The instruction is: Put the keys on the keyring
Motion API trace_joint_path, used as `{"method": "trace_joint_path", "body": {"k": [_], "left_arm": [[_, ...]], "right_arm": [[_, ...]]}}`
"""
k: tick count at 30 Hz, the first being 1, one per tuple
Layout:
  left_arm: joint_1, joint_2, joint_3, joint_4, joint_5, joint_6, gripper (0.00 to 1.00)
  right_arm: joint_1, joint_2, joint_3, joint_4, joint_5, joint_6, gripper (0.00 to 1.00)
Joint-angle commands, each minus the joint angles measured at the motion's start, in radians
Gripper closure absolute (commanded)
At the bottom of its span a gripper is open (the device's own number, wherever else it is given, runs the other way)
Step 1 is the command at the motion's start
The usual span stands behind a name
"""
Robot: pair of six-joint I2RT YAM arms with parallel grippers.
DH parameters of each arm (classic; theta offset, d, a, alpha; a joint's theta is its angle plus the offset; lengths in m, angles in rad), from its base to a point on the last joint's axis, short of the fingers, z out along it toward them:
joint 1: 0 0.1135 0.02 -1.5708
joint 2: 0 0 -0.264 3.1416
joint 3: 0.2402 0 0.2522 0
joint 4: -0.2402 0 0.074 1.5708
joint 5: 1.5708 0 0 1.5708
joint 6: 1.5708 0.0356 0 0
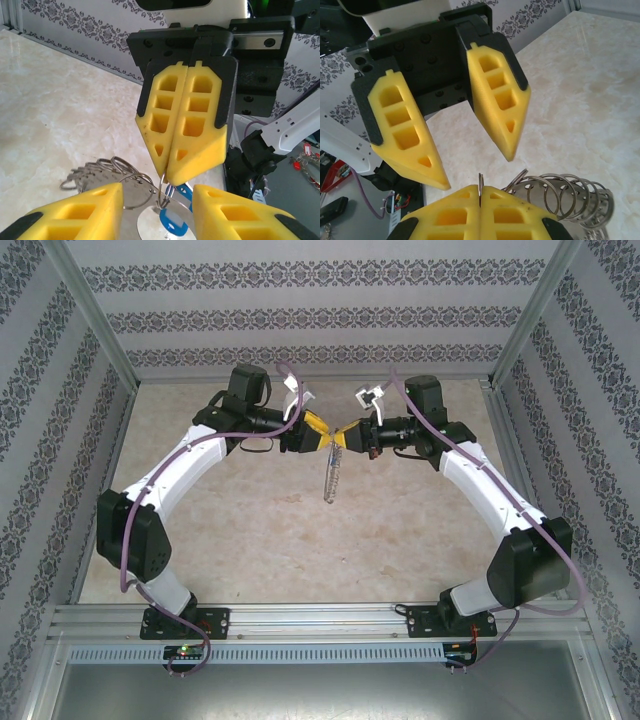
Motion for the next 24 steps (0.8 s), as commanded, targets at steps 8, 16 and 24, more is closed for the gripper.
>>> {"method": "trace_joint_path", "body": {"k": [8, 16, 24], "left_arm": [[-0.007, 0.026, 0.032, -0.01, 0.059, -0.006, 0.64], [-0.018, 0.035, 0.034, 0.041, 0.075, -0.045, 0.71], [-0.031, 0.048, 0.037, 0.038, 0.078, -0.045, 0.9]], "right_arm": [[0.018, 0.008, 0.047, 0.055, -0.026, 0.006, 1.0], [0.018, 0.021, 0.044, 0.06, -0.025, 0.004, 1.0], [0.016, 0.025, 0.04, 0.066, -0.019, 0.006, 1.0]]}}
